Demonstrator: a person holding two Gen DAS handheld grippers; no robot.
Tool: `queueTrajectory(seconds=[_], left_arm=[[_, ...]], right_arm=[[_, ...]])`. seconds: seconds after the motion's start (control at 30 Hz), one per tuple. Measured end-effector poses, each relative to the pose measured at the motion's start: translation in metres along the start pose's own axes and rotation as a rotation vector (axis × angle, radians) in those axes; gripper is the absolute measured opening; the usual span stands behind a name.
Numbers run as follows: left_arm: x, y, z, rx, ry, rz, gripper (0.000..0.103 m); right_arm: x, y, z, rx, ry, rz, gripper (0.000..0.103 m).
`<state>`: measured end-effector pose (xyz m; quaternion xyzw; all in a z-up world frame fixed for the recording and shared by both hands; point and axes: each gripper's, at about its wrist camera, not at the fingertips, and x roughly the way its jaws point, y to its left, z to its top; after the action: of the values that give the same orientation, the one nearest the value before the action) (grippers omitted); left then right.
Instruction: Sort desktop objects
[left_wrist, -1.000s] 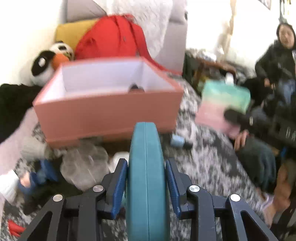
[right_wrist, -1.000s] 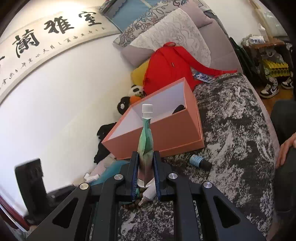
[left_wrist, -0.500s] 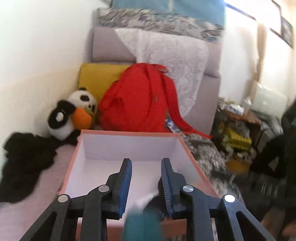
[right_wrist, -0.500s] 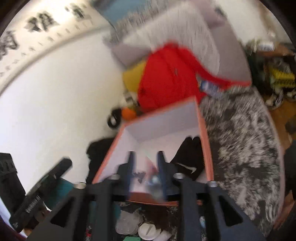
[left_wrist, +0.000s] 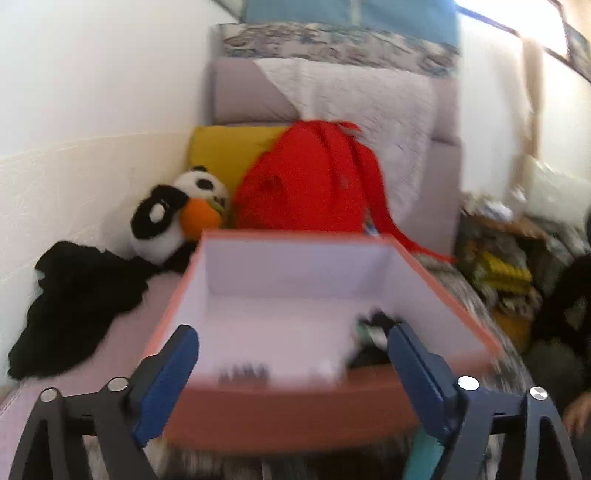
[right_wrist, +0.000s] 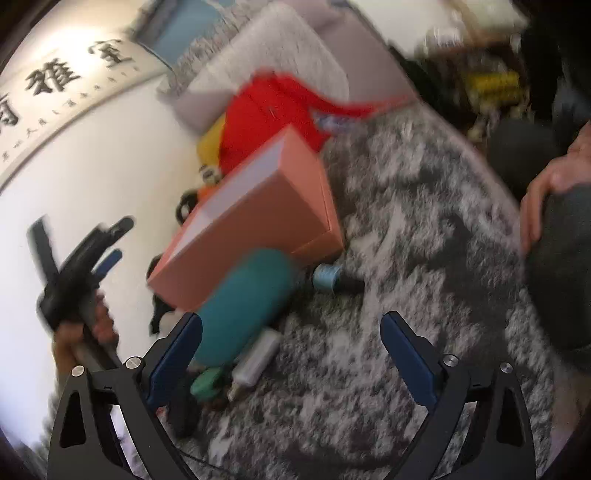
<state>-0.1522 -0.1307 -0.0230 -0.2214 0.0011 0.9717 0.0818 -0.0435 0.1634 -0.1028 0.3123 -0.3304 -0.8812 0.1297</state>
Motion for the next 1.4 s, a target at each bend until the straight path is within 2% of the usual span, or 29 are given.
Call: queueTrajectory(seconds=[0.13, 0.27, 0.47, 0.57, 0.6, 0.67, 0.7, 0.77, 0.83, 0.87, 0.9, 0.93, 0.97, 1.03, 1.07, 1.13, 1.2, 1.27, 1.4], left_arm=[[-0.029, -0.023, -0.045, 0.069, 0.080, -0.003, 0.093], [-0.028, -0.052, -0.069, 0.107, 0.172, -0.059, 0.093], [0.006, -0.118, -0.066, 0.194, 0.257, -0.182, 0.093], [0.023, -0.154, -0.067, 0.211, 0.334, -0.206, 0.093], [0.032, -0.165, -0.069, 0.233, 0.363, -0.189, 0.093], [0.053, -0.183, -0.079, 0.268, 0.426, -0.084, 0.093], [0.061, -0.186, -0.085, 0.259, 0.452, -0.059, 0.093], [0.082, -0.189, -0.097, 0.209, 0.517, -0.068, 0.093], [0.095, -0.191, -0.108, 0.211, 0.518, -0.014, 0.091], [0.098, -0.194, -0.114, 0.251, 0.489, 0.047, 0.084], [0.099, -0.195, -0.117, 0.278, 0.472, 0.080, 0.076], [0.097, -0.194, -0.117, 0.280, 0.465, 0.086, 0.073], [0.092, -0.190, -0.115, 0.266, 0.469, 0.064, 0.072], [0.084, -0.179, -0.113, 0.221, 0.511, -0.014, 0.062], [0.079, -0.171, -0.113, 0.189, 0.534, -0.044, 0.060], [0.064, -0.155, -0.113, 0.132, 0.551, -0.088, 0.048], [0.043, -0.142, -0.110, 0.108, 0.531, -0.108, 0.044], [0.014, -0.128, -0.102, 0.113, 0.475, -0.107, 0.043], [-0.028, -0.099, -0.087, 0.122, 0.413, -0.113, 0.042]], right_arm=[[-0.012, 0.007, 0.010, -0.037, -0.129, -0.037, 0.099], [-0.011, 0.004, 0.009, -0.018, -0.112, -0.062, 0.099], [-0.042, -0.010, 0.015, 0.027, -0.208, -0.116, 0.099], [-0.058, -0.021, 0.017, 0.063, -0.255, -0.135, 0.099], [-0.060, -0.024, 0.019, 0.075, -0.260, -0.133, 0.099], [-0.065, -0.030, 0.023, 0.096, -0.271, -0.130, 0.099], [-0.065, -0.031, 0.023, 0.099, -0.271, -0.127, 0.099], [-0.064, -0.033, 0.025, 0.104, -0.267, -0.123, 0.099], [-0.062, -0.035, 0.024, 0.111, -0.259, -0.114, 0.099], [-0.061, -0.036, 0.024, 0.115, -0.255, -0.108, 0.099], [-0.060, -0.038, 0.025, 0.120, -0.252, -0.103, 0.099], [-0.060, -0.040, 0.025, 0.125, -0.250, -0.100, 0.099], [-0.059, -0.042, 0.025, 0.131, -0.248, -0.095, 0.098], [-0.057, -0.045, 0.026, 0.145, -0.239, -0.081, 0.096], [-0.056, -0.046, 0.026, 0.151, -0.235, -0.075, 0.095], [-0.054, -0.045, 0.026, 0.148, -0.230, -0.068, 0.094], [-0.050, -0.042, 0.025, 0.134, -0.218, -0.063, 0.093], [-0.045, -0.038, 0.023, 0.114, -0.194, -0.050, 0.092], [-0.024, -0.028, 0.017, 0.085, -0.101, -0.003, 0.089]])
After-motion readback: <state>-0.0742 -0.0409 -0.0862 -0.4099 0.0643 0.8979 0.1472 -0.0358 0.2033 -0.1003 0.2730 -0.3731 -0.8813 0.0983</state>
